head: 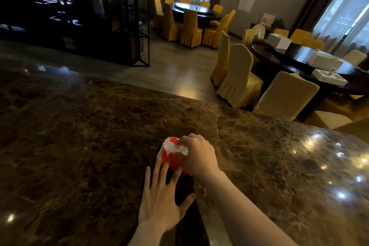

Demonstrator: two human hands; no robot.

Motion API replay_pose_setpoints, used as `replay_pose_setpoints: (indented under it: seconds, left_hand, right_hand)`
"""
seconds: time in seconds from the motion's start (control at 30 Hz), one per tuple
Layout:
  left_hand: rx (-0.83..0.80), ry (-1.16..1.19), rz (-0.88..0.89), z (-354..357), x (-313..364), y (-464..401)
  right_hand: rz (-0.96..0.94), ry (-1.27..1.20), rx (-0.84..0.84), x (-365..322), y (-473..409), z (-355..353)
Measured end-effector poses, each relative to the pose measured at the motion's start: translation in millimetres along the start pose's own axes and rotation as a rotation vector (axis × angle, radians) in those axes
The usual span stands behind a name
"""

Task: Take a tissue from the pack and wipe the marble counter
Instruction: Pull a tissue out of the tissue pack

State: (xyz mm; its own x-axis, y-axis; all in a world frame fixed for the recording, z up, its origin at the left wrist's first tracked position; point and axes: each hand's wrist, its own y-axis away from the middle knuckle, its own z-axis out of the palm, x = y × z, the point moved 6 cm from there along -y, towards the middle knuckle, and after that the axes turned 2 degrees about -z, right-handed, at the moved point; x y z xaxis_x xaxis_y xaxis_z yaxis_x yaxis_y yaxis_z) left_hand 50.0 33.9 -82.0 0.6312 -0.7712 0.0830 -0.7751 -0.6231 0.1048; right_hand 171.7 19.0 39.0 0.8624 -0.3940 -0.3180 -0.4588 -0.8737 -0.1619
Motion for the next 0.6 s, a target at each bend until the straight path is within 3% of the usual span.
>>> replay_pose_setpoints:
  seconds: [0.1, 0.6]
  left_hand:
    - [-0.008, 0.014, 0.007, 0.1, -0.1, 0.6]
    - [0.011, 0.067, 0.001, -4.6, -0.2, 0.7]
  right_hand:
    - [0.044, -0.058, 0.092, -1.3, 0.7, -0.8]
    - [0.312, -0.419, 0.207, 30.9, -18.9, -37.5]
